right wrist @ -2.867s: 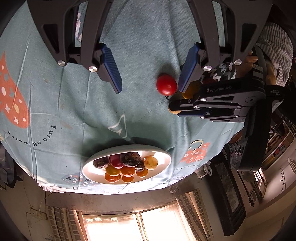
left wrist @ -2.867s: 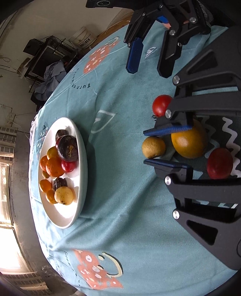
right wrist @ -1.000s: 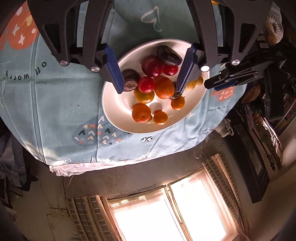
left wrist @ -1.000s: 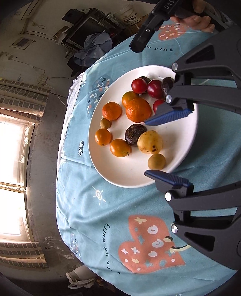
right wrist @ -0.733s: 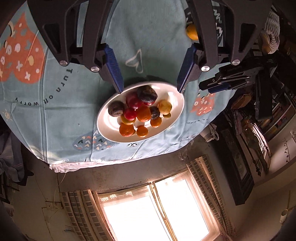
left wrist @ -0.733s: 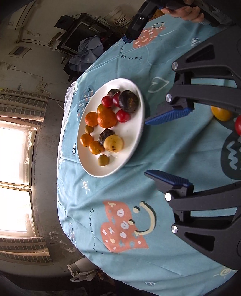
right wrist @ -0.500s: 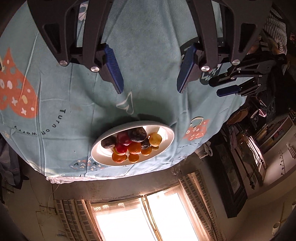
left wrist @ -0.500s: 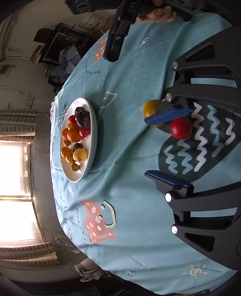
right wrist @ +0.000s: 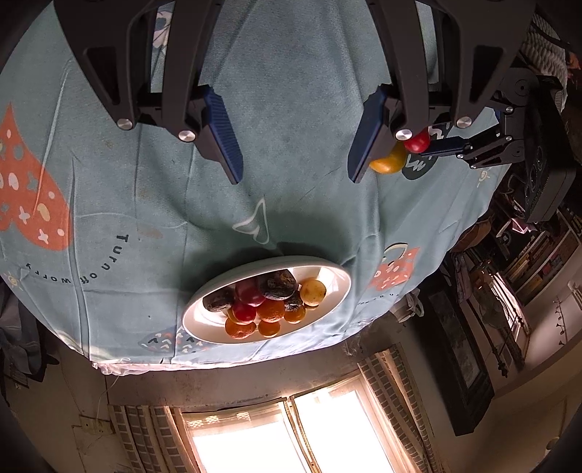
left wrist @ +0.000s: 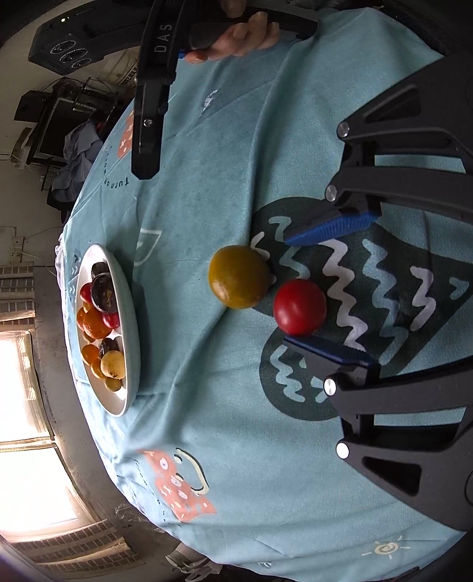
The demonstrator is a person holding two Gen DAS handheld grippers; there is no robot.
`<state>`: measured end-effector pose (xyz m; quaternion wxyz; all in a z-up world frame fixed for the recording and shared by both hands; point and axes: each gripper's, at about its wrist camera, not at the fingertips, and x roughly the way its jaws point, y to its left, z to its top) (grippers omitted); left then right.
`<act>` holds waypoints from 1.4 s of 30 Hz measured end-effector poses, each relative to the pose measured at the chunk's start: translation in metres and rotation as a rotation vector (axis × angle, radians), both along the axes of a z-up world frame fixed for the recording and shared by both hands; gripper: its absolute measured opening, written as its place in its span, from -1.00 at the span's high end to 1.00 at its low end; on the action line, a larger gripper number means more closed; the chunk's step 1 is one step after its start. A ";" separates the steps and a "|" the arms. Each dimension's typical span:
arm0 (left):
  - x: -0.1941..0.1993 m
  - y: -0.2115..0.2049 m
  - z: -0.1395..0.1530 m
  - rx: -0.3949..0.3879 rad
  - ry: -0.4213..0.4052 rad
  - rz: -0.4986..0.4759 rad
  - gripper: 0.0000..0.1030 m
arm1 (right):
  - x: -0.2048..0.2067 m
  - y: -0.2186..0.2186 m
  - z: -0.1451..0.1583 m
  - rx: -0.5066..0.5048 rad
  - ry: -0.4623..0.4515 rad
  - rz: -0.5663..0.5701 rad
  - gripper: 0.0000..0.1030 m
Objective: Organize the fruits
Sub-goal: 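Grasp a red tomato with the left tool while the right tool grasps a large yellow tomato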
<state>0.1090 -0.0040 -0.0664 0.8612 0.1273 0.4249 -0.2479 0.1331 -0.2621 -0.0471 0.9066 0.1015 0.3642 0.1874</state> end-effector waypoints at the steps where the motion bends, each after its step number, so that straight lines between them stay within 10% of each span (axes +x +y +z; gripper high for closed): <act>1: 0.001 0.001 0.000 -0.005 0.004 0.002 0.06 | 0.000 0.001 0.000 -0.002 -0.001 0.003 -0.17; 4: 0.001 0.007 0.001 -0.010 -0.005 0.030 0.39 | 0.000 0.004 -0.001 -0.009 -0.002 0.012 -0.17; 25: 0.024 0.056 0.019 -0.130 -0.026 0.241 0.39 | 0.012 0.122 -0.028 -0.295 0.021 0.262 -0.17; 27: 0.024 0.054 0.018 -0.117 -0.028 0.241 0.39 | 0.014 0.126 -0.031 -0.304 0.030 0.275 0.14; 42: -0.011 0.009 0.042 -0.026 -0.253 0.205 0.39 | -0.012 0.027 0.003 -0.048 -0.029 0.026 0.16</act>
